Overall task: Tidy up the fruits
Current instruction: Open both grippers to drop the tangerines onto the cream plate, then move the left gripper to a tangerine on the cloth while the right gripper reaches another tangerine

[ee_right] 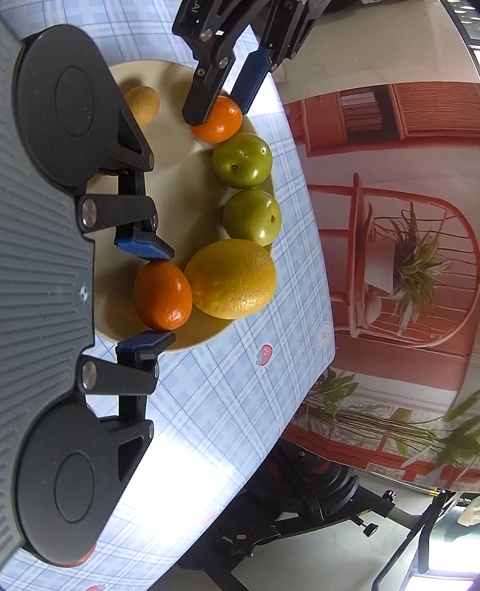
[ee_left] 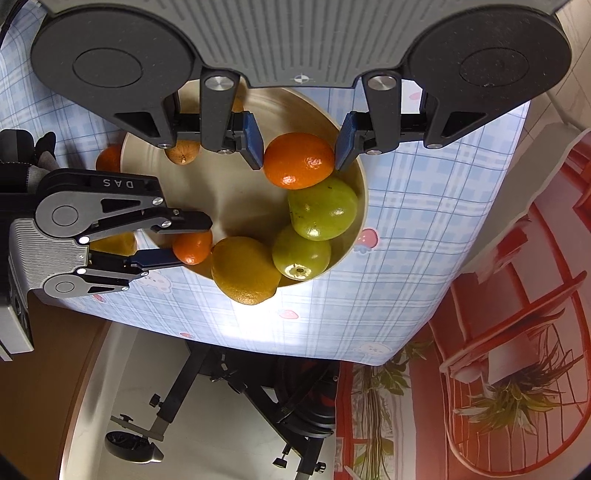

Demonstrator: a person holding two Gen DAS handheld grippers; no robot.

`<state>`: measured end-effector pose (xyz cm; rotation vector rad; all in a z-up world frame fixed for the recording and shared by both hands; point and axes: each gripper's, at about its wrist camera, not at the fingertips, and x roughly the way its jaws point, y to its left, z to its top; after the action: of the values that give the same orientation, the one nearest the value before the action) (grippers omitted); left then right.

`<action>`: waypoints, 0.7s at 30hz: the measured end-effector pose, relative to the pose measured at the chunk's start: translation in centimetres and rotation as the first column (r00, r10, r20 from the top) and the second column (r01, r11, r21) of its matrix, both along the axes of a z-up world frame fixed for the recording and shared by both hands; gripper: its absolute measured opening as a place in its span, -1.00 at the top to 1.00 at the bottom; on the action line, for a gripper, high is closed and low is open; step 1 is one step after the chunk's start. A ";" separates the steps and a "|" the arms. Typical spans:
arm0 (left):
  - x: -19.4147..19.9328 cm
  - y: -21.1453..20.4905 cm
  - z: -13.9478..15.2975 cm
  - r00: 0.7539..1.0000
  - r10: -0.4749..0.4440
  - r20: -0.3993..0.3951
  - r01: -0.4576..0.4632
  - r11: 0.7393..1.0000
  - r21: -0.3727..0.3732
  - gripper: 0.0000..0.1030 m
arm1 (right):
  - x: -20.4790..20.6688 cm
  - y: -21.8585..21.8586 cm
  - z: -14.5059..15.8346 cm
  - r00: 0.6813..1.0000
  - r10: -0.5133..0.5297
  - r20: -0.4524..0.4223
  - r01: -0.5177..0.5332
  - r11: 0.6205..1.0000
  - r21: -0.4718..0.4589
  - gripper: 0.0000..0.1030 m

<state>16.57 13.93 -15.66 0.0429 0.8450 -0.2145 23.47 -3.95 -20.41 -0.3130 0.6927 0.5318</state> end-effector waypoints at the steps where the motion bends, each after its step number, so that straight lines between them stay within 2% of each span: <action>1: 0.0 0.0 0.0 1.000 0.001 -0.001 -0.001 1.000 -0.002 0.13 | 0.0 0.0 0.0 1.000 -0.001 0.000 0.001 1.000 0.000 0.13; 5: 0.2 0.1 0.0 1.000 0.007 -0.007 -0.007 1.000 -0.007 0.11 | -0.1 0.1 0.0 1.000 -0.006 0.002 0.006 1.000 -0.002 0.14; 7: 0.3 0.3 0.0 1.000 0.017 -0.007 -0.017 1.000 -0.019 0.11 | -0.4 -0.1 0.2 1.000 -0.012 0.011 0.012 1.000 0.006 0.06; 10: 0.3 0.6 0.4 0.999 0.041 0.002 -0.041 0.998 -0.039 0.07 | -1.1 -1.0 1.1 0.999 -0.029 0.025 0.028 0.998 0.057 0.03; 12: 0.0 0.7 0.9 0.997 0.068 0.022 -0.067 0.997 -0.046 -0.06 | -1.8 -2.0 1.9 0.998 -0.051 0.041 0.047 0.994 0.094 0.02; 15: -0.6 0.7 1.6 0.994 0.090 0.059 -0.086 0.994 -0.063 -0.06 | -3.2 -3.9 2.9 0.994 -0.096 0.056 0.087 0.984 0.155 0.02; 18: -1.0 -0.2 2.5 0.992 0.089 0.089 -0.082 0.994 -0.071 -0.06 | -5.1 -6.3 3.8 0.983 -0.180 0.046 0.164 0.957 0.241 0.02; 21: -1.3 -1.5 3.2 0.993 0.062 0.102 -0.053 0.995 -0.083 -0.06 | -7.6 -8.9 4.1 0.966 -0.258 0.008 0.240 0.909 0.341 0.02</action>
<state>15.28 12.40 -12.49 -0.0451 0.7315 -0.1904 15.91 -12.86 -16.34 0.0844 0.5669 0.3865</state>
